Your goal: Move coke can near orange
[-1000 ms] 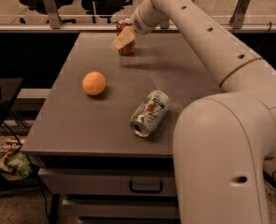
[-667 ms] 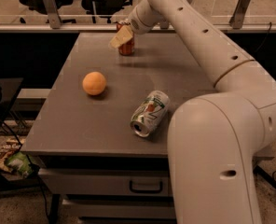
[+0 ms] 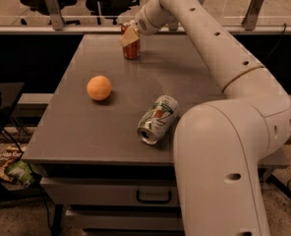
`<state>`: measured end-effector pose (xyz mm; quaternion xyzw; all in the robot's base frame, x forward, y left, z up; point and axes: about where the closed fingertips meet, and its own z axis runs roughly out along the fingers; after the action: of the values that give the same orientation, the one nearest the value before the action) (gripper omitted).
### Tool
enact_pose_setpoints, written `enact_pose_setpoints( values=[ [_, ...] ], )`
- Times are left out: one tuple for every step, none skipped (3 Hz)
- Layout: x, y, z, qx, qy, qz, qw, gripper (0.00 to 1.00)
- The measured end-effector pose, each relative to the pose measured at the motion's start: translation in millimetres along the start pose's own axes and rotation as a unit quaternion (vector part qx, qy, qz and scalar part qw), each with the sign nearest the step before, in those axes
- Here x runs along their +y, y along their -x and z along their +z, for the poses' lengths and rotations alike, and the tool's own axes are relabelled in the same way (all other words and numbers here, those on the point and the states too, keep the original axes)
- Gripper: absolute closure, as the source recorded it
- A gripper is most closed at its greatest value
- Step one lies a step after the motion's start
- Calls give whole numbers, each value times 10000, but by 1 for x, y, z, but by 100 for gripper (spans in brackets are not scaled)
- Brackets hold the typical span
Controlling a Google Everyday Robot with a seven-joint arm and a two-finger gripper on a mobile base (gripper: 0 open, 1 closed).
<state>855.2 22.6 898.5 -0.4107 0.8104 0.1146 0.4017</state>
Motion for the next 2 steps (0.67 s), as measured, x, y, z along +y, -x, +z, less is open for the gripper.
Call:
enact_pose_setpoints(
  values=[
    [3,-2,-9,-24,154,-19,9999,65],
    [12,-3,-27,-115,317,-107,9994,88]
  ],
)
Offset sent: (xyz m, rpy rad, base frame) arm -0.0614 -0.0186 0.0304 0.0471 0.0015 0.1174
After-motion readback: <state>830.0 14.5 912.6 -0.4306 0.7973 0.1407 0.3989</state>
